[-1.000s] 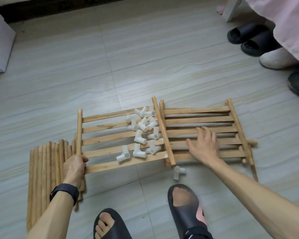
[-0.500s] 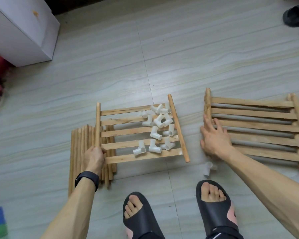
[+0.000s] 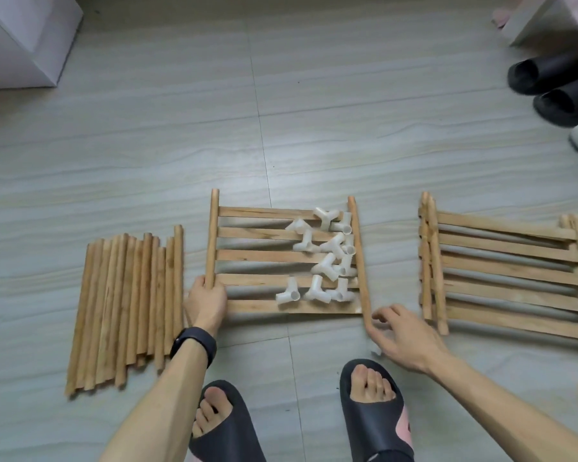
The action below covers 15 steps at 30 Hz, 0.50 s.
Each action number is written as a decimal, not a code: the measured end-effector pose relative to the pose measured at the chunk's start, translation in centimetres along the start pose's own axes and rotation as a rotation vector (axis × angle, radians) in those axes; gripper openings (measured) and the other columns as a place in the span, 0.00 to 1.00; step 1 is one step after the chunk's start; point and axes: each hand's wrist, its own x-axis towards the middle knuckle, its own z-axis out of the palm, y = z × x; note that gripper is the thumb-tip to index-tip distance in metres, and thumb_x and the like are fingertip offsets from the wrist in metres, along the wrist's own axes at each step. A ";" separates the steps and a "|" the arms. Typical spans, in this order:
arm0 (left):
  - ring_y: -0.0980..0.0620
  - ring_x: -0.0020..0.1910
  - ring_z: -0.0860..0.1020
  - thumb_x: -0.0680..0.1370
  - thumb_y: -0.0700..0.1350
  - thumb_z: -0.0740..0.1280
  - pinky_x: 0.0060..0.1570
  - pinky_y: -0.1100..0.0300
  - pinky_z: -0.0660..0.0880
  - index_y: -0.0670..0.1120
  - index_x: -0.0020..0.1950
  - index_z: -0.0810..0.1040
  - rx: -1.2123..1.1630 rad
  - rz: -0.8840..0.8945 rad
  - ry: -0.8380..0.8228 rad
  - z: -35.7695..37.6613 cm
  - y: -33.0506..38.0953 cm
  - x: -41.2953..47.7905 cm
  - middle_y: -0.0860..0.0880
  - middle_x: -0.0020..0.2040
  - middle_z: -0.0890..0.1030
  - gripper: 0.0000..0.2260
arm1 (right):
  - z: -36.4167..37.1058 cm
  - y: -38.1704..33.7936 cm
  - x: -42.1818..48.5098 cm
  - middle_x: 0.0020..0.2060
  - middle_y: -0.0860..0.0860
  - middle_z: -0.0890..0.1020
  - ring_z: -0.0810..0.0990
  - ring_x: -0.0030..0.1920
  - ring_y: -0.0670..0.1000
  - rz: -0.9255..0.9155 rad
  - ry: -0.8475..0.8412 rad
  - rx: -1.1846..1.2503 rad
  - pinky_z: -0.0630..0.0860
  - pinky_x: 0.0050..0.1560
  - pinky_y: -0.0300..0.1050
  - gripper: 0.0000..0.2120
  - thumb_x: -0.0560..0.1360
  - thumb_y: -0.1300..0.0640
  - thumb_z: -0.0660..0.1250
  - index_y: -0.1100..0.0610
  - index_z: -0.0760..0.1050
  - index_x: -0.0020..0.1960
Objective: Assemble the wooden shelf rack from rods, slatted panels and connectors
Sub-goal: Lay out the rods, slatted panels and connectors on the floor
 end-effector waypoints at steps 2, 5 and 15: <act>0.41 0.52 0.76 0.81 0.45 0.61 0.52 0.51 0.72 0.46 0.64 0.75 0.051 0.042 -0.033 0.0 0.0 -0.4 0.43 0.54 0.80 0.12 | 0.7 0.6 -0.5 0.56 0.42 0.76 0.79 0.57 0.46 -0.010 -0.087 0.027 0.77 0.58 0.49 0.17 0.78 0.36 0.61 0.42 0.75 0.62; 0.38 0.62 0.74 0.80 0.45 0.62 0.63 0.46 0.73 0.44 0.73 0.70 0.164 0.064 -0.085 0.0 -0.2 -0.8 0.40 0.63 0.76 0.21 | 1.2 1.3 -0.5 0.57 0.44 0.75 0.79 0.57 0.49 0.007 -0.112 -0.020 0.77 0.56 0.49 0.14 0.80 0.41 0.63 0.42 0.71 0.64; 0.43 0.74 0.61 0.79 0.51 0.65 0.70 0.49 0.66 0.49 0.79 0.62 0.423 0.403 -0.094 2.5 1.3 -4.8 0.44 0.76 0.62 0.29 | -0.4 1.9 1.5 0.54 0.54 0.80 0.78 0.56 0.55 0.186 0.296 0.268 0.71 0.55 0.47 0.09 0.83 0.61 0.61 0.59 0.79 0.59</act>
